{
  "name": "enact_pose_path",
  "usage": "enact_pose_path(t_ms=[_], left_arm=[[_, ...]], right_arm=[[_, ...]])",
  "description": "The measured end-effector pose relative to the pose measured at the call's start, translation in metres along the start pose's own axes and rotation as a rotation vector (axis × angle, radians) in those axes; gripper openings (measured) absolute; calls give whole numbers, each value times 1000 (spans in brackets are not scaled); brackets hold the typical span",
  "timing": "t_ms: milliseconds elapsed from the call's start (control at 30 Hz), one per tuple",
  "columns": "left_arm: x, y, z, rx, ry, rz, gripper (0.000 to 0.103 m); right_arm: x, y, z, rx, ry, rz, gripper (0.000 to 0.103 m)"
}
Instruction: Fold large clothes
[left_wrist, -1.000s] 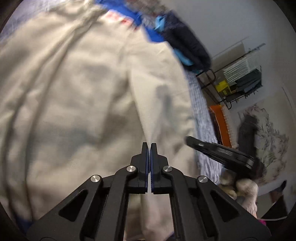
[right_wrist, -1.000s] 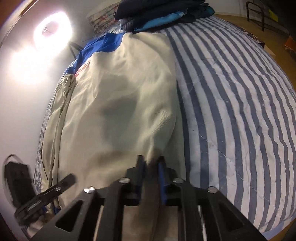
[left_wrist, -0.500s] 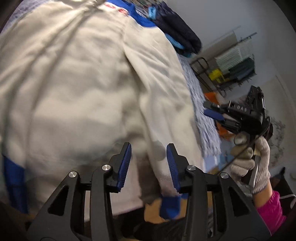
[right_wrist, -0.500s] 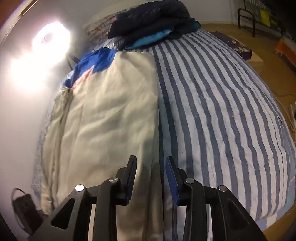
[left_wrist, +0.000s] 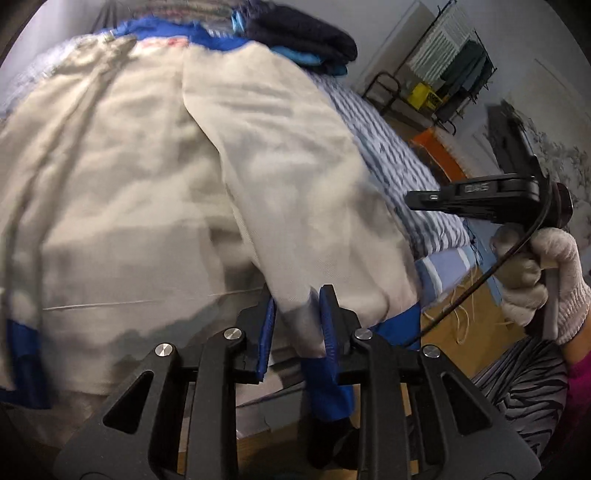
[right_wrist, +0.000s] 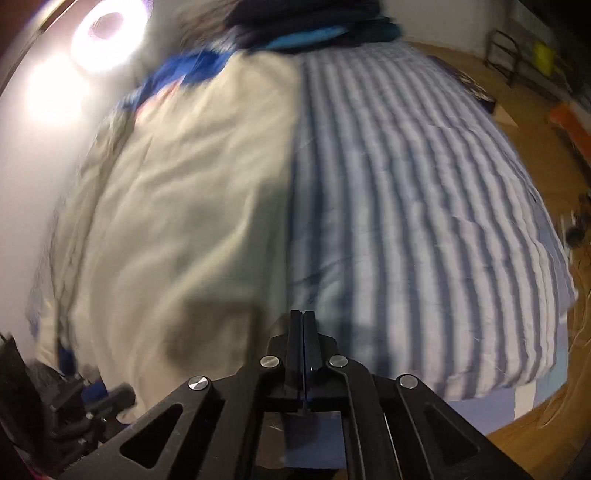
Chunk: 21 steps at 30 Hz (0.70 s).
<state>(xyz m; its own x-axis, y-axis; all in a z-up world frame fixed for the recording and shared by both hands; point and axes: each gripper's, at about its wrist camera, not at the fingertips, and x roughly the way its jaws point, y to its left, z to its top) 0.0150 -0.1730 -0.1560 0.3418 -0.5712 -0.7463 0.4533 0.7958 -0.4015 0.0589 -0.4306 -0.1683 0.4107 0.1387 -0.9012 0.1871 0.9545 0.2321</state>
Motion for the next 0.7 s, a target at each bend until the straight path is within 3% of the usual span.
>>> enact_pose_path(t_ms=[33, 133, 233, 400, 467, 600, 700], left_arm=[[-7, 0, -1, 7, -22, 10, 23], [-30, -9, -1, 51, -94, 24, 23], [-39, -26, 3, 101, -120, 5, 23], [-1, -70, 17, 151, -50, -62, 24], [19, -94, 16, 198, -5, -67, 32], [55, -134, 4, 320, 47, 16, 66], [81, -145, -4, 360, 88, 93, 70]], right_arm=[[-10, -10, 0, 37, -26, 50, 5], [-48, -24, -9, 80, -150, 137, 36], [-86, -31, -27, 95, -290, 213, 37], [-133, -35, -50, 106, -492, 325, 45], [-141, -32, -48, 105, -527, 351, 47], [-146, -41, -48, 139, -553, 355, 48], [-141, -54, -42, 180, -538, 368, 48]])
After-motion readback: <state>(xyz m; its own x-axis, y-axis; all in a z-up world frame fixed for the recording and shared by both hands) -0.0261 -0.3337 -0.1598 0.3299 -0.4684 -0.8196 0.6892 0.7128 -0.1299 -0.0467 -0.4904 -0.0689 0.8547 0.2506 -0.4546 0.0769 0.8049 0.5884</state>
